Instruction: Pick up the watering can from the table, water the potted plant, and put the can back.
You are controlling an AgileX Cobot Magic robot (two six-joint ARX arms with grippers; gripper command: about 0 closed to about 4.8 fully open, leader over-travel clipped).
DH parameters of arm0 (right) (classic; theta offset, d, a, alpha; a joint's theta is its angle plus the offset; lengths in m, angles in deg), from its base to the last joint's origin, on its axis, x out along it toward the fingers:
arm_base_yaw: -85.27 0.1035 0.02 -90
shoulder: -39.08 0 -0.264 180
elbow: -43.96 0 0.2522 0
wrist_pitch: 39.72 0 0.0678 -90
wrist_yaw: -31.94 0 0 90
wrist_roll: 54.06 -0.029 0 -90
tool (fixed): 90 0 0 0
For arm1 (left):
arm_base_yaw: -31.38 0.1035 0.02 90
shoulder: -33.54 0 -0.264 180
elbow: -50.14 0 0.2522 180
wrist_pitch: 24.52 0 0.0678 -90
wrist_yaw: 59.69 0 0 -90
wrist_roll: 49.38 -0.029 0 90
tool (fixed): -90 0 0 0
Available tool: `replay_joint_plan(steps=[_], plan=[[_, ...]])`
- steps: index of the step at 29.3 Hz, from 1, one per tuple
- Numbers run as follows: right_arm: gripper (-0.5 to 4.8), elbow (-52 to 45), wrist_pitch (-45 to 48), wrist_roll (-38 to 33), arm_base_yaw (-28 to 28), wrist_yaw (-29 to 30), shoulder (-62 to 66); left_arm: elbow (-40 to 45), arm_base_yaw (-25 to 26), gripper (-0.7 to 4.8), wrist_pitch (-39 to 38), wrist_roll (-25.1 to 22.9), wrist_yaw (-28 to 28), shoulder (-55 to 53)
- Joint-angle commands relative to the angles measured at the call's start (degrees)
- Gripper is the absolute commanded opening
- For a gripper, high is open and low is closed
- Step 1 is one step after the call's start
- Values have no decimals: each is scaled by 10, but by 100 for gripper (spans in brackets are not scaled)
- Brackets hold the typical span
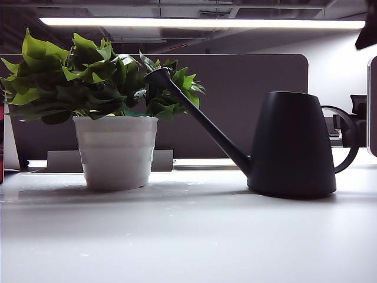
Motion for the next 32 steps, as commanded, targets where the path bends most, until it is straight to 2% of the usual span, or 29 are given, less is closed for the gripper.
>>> replay_joint_plan(steps=[1,7,15,24,31,32], plan=[[479,3,40,1,1,-15,41,-4,-23,-6,10,-14,0,-23],[479,3,90,17,-1,-34,137,-4,-35,-6,9,-15,-2,-35],[479,3,204,27,-1,-54,295,-4,-34,-6,10,-22,-3,-35],[479,3,416,30,-1,-66,419,-4,-34,-6,-20,-22,-3,-35],[479,12,447,28,-1,-65,461,-4,-34,-6,-49,-20,-3,-35],[436,14,449,28,-1,-66,464,-4,-34,-6,-51,-20,-3,-35]])
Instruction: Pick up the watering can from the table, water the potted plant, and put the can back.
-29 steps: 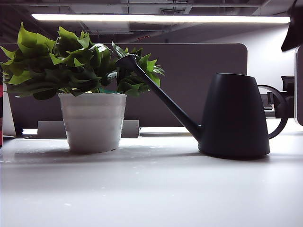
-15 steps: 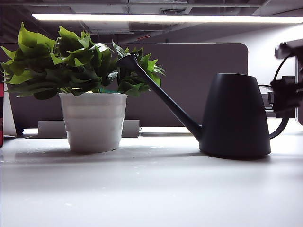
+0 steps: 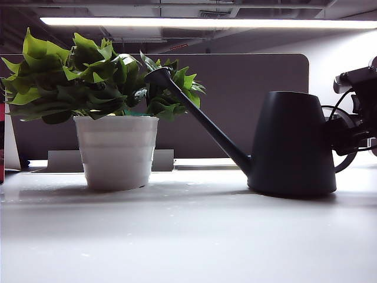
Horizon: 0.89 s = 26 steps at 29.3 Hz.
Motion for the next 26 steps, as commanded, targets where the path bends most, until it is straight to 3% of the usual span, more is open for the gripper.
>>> replay_joint_plan(steps=[1,4,5,6,18,26], plan=[[359,8,22,-1,0,-2,12,-4,1,-6,-2,0,-3,1],[91,11,24,-1,-1,-2,16,-4,1,-6,-4,2,-2,1],[37,12,26,-1,-1,-2,16,-4,1,-6,-5,2,-3,1],[15,12,32,-1,-1,-2,16,-4,1,-6,-7,2,-3,1],[-5,39,69,-44,-1,4,12,-4,1,-6,-21,2,-9,9],[-5,43,71,-69,0,4,-64,-5,2,-6,-39,1,82,53]])
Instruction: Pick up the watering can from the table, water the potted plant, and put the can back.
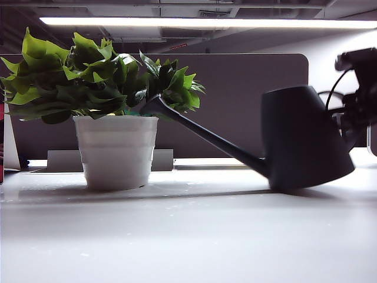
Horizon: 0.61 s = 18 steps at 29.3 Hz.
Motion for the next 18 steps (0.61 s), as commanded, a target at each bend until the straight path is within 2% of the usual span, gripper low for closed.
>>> replay_joint_plan(steps=[1,5,8,11,13,15,18], plan=[[-5,10,57,-24,0,3,-56,-5,3,-6,-19,-2,60,15],[-5,47,-19,-20,0,4,-111,-5,18,-6,-43,-4,75,22],[-5,135,-121,-13,0,26,-137,-12,33,-6,-54,-4,78,22],[-5,245,-209,40,2,29,-137,-81,67,-6,-178,-9,87,-5],[-5,309,-266,81,3,28,-133,-129,100,-6,-240,-33,88,-32],[-5,361,-329,126,3,26,-132,-172,134,-6,-273,-34,72,-60],[-5,403,-358,172,3,3,-125,-215,163,-6,-301,-34,49,-92]])
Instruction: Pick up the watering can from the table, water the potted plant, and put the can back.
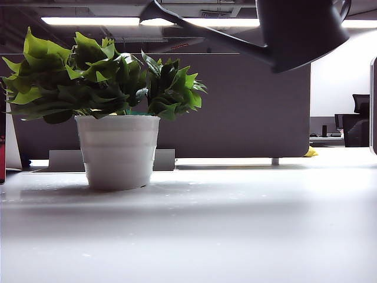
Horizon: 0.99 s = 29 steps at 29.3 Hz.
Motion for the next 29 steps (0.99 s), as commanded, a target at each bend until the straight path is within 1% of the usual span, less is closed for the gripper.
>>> replay_joint_plan(steps=[1,5,9,15,19,24,29], plan=[[-5,43,23,33,0,-23,2,-39,19,-6,-23,-4,-35,-25],[-5,79,19,56,7,-26,22,-66,23,-6,-39,-4,-72,-57],[-5,113,-5,90,17,-26,49,-84,23,-6,-73,-2,-100,-84],[-5,133,-5,146,35,-37,76,-84,23,-6,-101,4,-101,-98],[-5,134,1,159,43,-44,81,-84,23,-6,-103,2,-101,-98],[-5,142,12,200,52,-70,93,-84,23,-6,-114,2,-99,-98],[-5,161,20,210,62,-69,113,-84,23,-6,-138,0,-90,-98]])
